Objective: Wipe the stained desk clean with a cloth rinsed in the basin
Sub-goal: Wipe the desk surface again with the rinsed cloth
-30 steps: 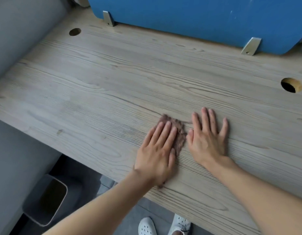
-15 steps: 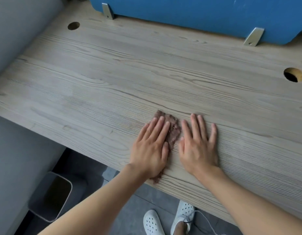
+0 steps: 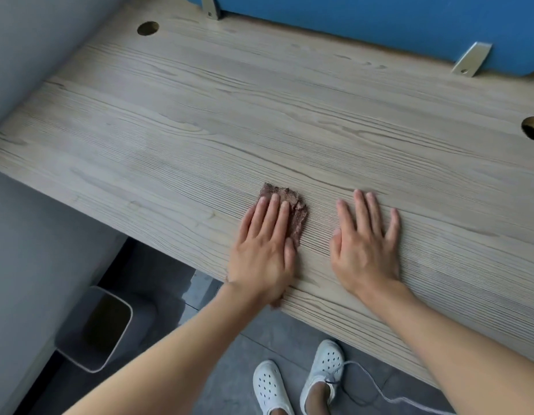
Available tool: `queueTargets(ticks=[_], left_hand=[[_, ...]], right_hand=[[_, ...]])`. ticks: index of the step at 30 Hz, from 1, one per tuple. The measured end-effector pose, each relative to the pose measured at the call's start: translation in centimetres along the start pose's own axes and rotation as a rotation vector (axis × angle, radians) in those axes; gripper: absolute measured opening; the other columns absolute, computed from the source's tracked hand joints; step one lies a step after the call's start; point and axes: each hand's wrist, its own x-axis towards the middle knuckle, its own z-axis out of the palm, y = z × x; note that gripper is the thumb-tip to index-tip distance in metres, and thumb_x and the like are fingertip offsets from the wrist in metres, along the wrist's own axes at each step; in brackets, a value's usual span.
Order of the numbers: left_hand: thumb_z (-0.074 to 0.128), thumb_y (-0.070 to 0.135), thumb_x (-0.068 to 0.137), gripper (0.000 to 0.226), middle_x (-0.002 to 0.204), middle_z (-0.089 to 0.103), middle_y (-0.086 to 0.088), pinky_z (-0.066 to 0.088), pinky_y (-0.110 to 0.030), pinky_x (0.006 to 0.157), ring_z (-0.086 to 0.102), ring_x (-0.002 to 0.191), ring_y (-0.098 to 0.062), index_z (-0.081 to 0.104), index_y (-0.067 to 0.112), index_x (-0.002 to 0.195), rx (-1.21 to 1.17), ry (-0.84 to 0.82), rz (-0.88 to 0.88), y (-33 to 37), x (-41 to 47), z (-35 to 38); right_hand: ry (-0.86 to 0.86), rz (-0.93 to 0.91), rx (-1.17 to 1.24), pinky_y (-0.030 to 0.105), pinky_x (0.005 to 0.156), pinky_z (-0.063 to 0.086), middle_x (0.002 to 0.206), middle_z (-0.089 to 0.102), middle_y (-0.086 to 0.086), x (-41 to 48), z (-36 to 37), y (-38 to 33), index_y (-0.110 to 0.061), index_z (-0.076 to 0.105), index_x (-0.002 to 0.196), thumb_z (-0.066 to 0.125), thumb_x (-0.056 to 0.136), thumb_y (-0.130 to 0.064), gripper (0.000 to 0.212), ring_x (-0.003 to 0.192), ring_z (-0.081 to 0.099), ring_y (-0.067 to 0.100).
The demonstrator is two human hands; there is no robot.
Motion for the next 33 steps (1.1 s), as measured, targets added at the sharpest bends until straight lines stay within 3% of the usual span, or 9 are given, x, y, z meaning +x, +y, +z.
queueTargets(ticks=[5,9,13,15,19,25,28,31,33], left_hand=[[0.021,0.042,0.102,0.062,0.167,0.007,-0.001,0.003,-0.038,0.125,-0.007,0.154,-0.015,0.011,0.021,0.160,-0.027,-0.059,0.185,-1.7,-1.0,-0.1],[0.015,0.043,0.100,0.065,0.167,0.000,-0.001,-0.003,-0.037,0.125,-0.011,0.153,-0.015,0.006,0.021,0.160,-0.002,-0.010,-0.025,-4.1,1.5,-0.6],[0.019,0.041,0.101,0.063,0.166,0.008,-0.005,0.010,-0.043,0.124,-0.003,0.154,-0.019,0.013,0.017,0.159,-0.008,-0.034,0.096,-3.7,0.0,-0.4],[0.018,0.043,0.102,0.062,0.167,0.005,0.000,0.008,-0.041,0.124,-0.006,0.154,-0.015,0.011,0.022,0.160,-0.011,-0.052,0.153,-5.1,0.4,-0.6],[0.015,0.043,0.100,0.064,0.167,0.002,0.000,0.003,-0.038,0.125,-0.008,0.153,-0.014,0.008,0.023,0.160,-0.008,-0.010,0.025,-6.1,2.7,-1.0],[0.018,0.044,0.099,0.065,0.167,0.000,0.001,0.003,-0.040,0.125,-0.011,0.153,-0.015,0.007,0.024,0.160,-0.032,-0.071,0.092,-4.3,1.3,-0.7],[0.012,0.046,0.098,0.065,0.166,-0.006,0.005,0.000,-0.038,0.125,-0.015,0.152,-0.011,0.000,0.028,0.160,-0.028,-0.062,0.070,-6.6,3.9,-1.4],[0.011,0.045,0.097,0.066,0.166,-0.008,0.002,-0.006,-0.036,0.124,-0.017,0.152,-0.013,-0.002,0.026,0.159,-0.002,-0.039,-0.048,-6.4,5.4,-1.6],[0.016,0.043,0.098,0.067,0.166,-0.002,-0.002,-0.002,-0.039,0.125,-0.013,0.153,-0.017,0.004,0.022,0.160,0.018,-0.022,-0.011,-4.8,4.5,-1.1]], right_hand=[[-0.031,0.055,-0.001,0.060,0.112,0.024,0.150,0.041,0.019,1.9,-1.5,-1.6,-0.013,0.054,0.128,0.022,0.085,-0.042,0.061,0.143,0.031,0.035],[-0.039,0.051,-0.013,0.061,0.119,0.009,0.161,0.023,0.023,2.6,-0.4,-3.2,-0.020,0.030,0.155,0.018,0.093,-0.048,0.069,0.151,0.017,0.035],[-0.040,0.060,-0.005,0.063,0.119,0.009,0.162,0.021,0.021,2.5,-0.1,-3.1,-0.021,0.028,0.157,0.019,0.093,-0.048,0.069,0.152,0.015,0.034],[-0.046,0.060,-0.016,0.063,0.119,0.009,0.163,0.019,0.020,2.6,-0.2,-3.2,-0.021,0.027,0.157,0.018,0.094,-0.048,0.069,0.153,0.014,0.033],[-0.056,0.053,-0.029,0.062,0.119,0.007,0.164,0.017,0.020,2.6,-0.2,-3.3,-0.022,0.023,0.158,0.016,0.095,-0.048,0.069,0.153,0.012,0.033],[-0.043,0.057,-0.033,0.065,0.115,0.015,0.156,0.034,0.024,2.7,-0.5,-3.4,-0.018,0.042,0.150,0.027,0.092,-0.046,0.067,0.147,0.028,0.038],[-0.041,0.034,-0.009,0.061,0.108,0.026,0.143,0.046,0.021,5.1,-1.3,-2.4,-0.024,0.055,0.130,0.026,0.086,-0.049,0.058,0.134,0.040,0.036],[-0.055,0.062,-0.017,0.061,0.116,0.014,0.157,0.031,0.019,7.0,-0.9,-1.3,-0.027,0.038,0.148,0.020,0.091,-0.053,0.065,0.147,0.025,0.033],[-0.059,0.078,-0.043,0.063,0.118,0.008,0.163,0.022,0.018,7.1,-0.1,-1.2,-0.027,0.027,0.156,0.018,0.093,-0.054,0.068,0.152,0.016,0.032]])
